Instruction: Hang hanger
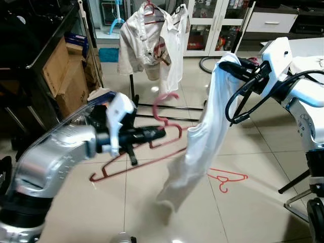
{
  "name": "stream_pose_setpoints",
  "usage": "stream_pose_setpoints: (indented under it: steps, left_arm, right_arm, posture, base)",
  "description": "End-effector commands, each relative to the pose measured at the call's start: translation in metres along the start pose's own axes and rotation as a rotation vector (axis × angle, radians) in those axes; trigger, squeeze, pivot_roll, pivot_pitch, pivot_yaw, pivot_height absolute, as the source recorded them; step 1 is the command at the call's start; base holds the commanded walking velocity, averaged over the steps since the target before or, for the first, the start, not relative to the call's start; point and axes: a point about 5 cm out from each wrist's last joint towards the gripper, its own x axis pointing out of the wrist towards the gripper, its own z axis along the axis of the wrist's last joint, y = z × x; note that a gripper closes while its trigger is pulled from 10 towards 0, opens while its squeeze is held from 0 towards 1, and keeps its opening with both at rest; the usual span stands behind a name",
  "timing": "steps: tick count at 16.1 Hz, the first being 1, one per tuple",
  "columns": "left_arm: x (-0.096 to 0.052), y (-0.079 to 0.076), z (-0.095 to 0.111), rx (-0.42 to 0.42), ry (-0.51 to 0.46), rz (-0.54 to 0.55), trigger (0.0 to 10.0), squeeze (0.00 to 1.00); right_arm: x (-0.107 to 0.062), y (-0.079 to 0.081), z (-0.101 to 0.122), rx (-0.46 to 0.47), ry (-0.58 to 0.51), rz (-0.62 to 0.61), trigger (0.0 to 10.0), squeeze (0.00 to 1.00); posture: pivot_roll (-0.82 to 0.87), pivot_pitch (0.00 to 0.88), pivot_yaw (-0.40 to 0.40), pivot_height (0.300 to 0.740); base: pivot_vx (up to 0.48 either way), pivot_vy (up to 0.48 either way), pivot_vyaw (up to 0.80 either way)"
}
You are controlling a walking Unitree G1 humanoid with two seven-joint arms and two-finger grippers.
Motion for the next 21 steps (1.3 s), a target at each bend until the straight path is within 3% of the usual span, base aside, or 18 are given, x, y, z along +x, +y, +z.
stream_pose_setpoints:
  steps: [1,4,6,7,9,12,15,18,21]
  left_arm:
    - [-0.005,-0.004,0.011,0.039,-0.022,-0.027,10.0,0.00]
    - [-0.014,-0.007,0.024,0.100,-0.022,-0.020,10.0,0.00]
    - [-0.014,-0.001,0.026,0.102,-0.042,0.045,10.0,0.00]
    - [-0.009,0.010,0.027,0.074,-0.096,0.144,10.0,0.00]
    - [-0.003,0.012,0.026,0.026,-0.146,0.194,10.0,0.00]
    - [-0.006,0.012,0.023,0.003,-0.165,0.220,10.0,0.00]
    - [-0.013,0.015,0.028,0.017,-0.174,0.247,10.0,0.00]
    - [-0.021,0.010,0.026,0.042,-0.115,0.212,10.0,0.00]
    - [-0.021,-0.009,-0.006,-0.006,0.049,0.063,10.0,0.00]
  right_arm:
    - [0.000,-0.010,0.007,-0.034,-0.017,-0.050,10.0,0.00]
    - [-0.006,-0.017,-0.011,-0.040,0.052,-0.118,10.0,0.00]
    - [-0.009,-0.023,-0.022,-0.005,0.076,-0.179,10.0,0.00]
    - [-0.010,-0.026,-0.025,0.014,0.077,-0.219,10.0,0.00]
    - [-0.011,-0.029,-0.030,0.062,0.070,-0.302,10.0,0.00]
    - [-0.014,-0.023,-0.051,0.109,0.109,-0.354,10.0,0.00]
    - [-0.014,-0.018,-0.058,0.131,0.118,-0.354,10.0,0.00]
    - [-0.013,-0.019,-0.065,0.114,0.147,-0.359,10.0,0.00]
    - [-0.011,-0.020,-0.064,0.122,0.141,-0.360,10.0,0.00]
  posture:
    - [-0.02,0.000,-0.018,0.740]
    - [-0.01,0.000,-0.019,0.740]
    - [-0.01,0.000,-0.019,0.740]
    - [-0.01,0.000,-0.019,0.740]
    - [-0.01,0.000,-0.019,0.740]
    - [-0.01,0.000,-0.028,0.740]
    - [0.01,0.000,-0.033,0.740]
    - [0.02,0.000,-0.038,0.740]
    - [0.02,0.000,-0.040,0.740]
  base:
    - [0.000,0.000,0.00]
    - [0.000,0.000,0.00]
    - [0.000,0.000,0.00]
    - [0.000,0.000,0.00]
    - [0.000,0.000,0.00]
    - [0.000,0.000,0.00]
    - [0.000,0.000,0.00]
    - [0.000,0.000,0.00]
    - [0.000,0.000,0.00]
